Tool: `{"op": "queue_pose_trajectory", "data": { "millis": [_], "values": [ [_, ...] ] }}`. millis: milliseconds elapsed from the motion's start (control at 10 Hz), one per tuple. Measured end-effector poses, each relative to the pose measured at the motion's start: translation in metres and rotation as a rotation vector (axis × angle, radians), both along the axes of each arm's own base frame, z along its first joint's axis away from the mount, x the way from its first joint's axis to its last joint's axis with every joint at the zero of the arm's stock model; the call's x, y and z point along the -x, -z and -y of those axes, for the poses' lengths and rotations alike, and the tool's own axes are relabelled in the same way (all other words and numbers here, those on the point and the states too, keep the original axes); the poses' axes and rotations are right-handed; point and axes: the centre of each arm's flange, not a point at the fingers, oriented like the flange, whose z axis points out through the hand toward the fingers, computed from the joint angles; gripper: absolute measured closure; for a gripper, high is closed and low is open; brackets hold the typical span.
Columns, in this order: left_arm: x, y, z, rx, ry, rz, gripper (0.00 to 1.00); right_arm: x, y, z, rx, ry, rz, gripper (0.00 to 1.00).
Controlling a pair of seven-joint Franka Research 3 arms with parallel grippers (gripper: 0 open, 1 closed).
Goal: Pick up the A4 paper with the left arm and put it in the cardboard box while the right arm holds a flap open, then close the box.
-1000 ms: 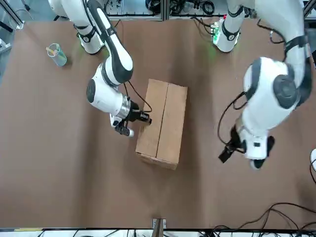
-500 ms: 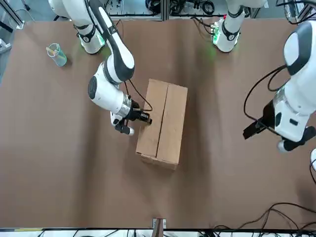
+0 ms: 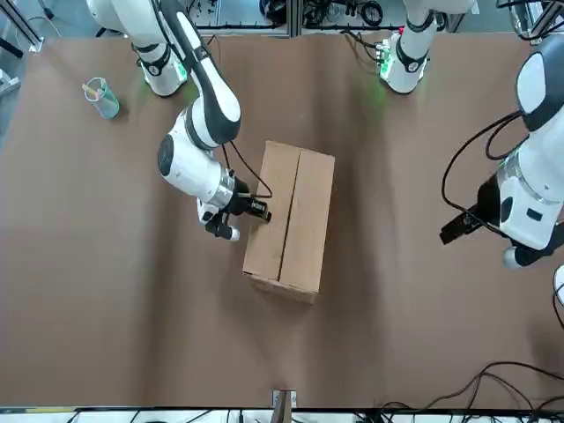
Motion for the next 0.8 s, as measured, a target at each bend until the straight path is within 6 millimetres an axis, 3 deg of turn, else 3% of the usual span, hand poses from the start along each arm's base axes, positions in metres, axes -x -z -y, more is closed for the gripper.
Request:
{"op": "queue_pose_trajectory", "data": {
  "millis": [300,600,800],
  "values": [
    [0.017,-0.024,-0.004,-0.013,0.169,0.035,0.00,-0.001,-0.005,0.002,-0.005,0.010,-0.025,0.96],
    [0.055,-0.036,-0.004,-0.033,0.296,0.025,0.00,0.000,-0.012,0.004,-0.013,0.009,-0.068,0.95],
    [0.073,-0.039,-0.031,-0.045,0.326,0.018,0.00,0.002,-0.022,0.006,-0.023,0.006,-0.095,0.93]
  ]
}}
